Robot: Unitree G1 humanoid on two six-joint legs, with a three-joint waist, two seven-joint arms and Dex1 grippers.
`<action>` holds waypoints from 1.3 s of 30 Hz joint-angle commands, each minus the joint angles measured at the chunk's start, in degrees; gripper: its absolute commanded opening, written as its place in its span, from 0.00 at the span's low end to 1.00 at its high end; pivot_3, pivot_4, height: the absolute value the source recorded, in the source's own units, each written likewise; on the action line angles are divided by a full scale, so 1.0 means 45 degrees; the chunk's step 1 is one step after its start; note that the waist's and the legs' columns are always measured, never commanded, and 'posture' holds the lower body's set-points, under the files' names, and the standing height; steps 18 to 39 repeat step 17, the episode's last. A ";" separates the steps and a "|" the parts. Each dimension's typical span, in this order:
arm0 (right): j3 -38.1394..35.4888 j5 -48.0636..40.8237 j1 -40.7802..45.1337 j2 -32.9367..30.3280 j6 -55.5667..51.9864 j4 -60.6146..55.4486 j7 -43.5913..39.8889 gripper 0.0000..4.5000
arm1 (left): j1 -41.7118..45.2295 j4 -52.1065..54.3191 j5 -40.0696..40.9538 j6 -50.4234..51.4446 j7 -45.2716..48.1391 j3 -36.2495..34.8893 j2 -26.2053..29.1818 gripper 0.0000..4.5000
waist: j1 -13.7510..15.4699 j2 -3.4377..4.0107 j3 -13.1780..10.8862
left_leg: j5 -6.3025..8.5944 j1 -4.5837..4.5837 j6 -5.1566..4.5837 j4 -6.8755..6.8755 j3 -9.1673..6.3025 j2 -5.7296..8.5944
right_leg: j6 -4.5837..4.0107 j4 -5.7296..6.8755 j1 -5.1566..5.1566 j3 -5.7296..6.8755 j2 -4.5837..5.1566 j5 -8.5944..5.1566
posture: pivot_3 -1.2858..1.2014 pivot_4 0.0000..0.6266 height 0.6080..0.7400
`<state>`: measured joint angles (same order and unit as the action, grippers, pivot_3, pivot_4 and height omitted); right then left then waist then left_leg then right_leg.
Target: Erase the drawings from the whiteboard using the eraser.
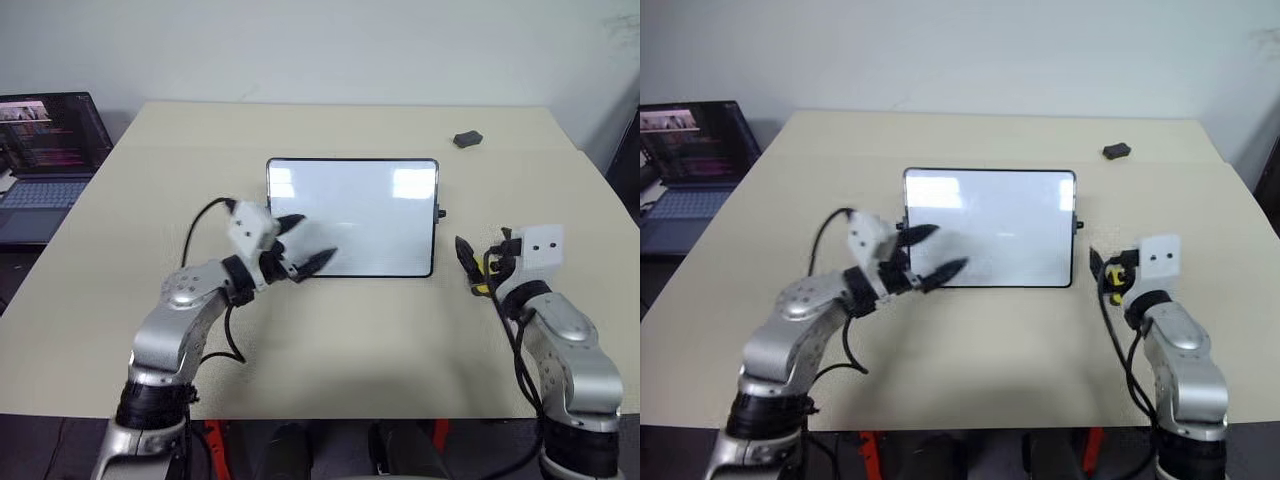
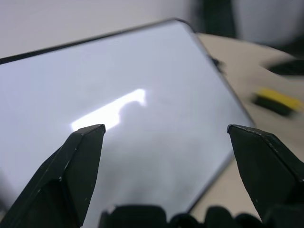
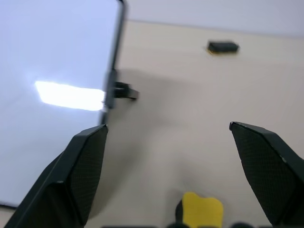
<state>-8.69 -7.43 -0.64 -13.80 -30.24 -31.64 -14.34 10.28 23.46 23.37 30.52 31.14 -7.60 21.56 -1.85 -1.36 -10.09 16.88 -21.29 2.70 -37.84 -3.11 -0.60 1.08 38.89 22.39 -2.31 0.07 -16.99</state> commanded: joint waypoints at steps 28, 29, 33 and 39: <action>0.1252 -0.0740 -0.3514 0.0557 0.4590 -0.0031 -0.0674 0.99 | -0.4830 0.2135 -0.2642 -0.2065 -0.3929 -0.0965 -0.0938 1.00 | 0.0051 -0.0006 0.0004 | 0.0005 0.0084 -0.0006 -0.0014 0.0019 0.0011 | -0.0009 0.0015 -0.0064 -0.0016 0.0001 -0.0005 | 0.52 0.24 1.00; 0.1252 -0.0740 -0.3514 0.0557 0.4590 -0.0031 -0.0674 0.99 | -0.4830 0.2135 -0.2642 -0.2065 -0.3929 -0.0965 -0.0938 1.00 | 0.0051 -0.0006 0.0004 | 0.0005 0.0084 -0.0006 -0.0014 0.0019 0.0011 | -0.0009 0.0015 -0.0064 -0.0016 0.0001 -0.0005 | 0.52 0.24 1.00; 0.1252 -0.0740 -0.3514 0.0557 0.4590 -0.0031 -0.0674 0.99 | -0.4830 0.2135 -0.2642 -0.2065 -0.3929 -0.0965 -0.0938 1.00 | 0.0051 -0.0006 0.0004 | 0.0005 0.0084 -0.0006 -0.0014 0.0019 0.0011 | -0.0009 0.0015 -0.0064 -0.0016 0.0001 -0.0005 | 0.52 0.24 1.00; 0.1252 -0.0740 -0.3514 0.0557 0.4590 -0.0031 -0.0674 0.99 | -0.4830 0.2135 -0.2642 -0.2065 -0.3929 -0.0965 -0.0938 1.00 | 0.0051 -0.0006 0.0004 | 0.0005 0.0084 -0.0006 -0.0014 0.0019 0.0011 | -0.0009 0.0015 -0.0064 -0.0016 0.0001 -0.0005 | 0.52 0.24 1.00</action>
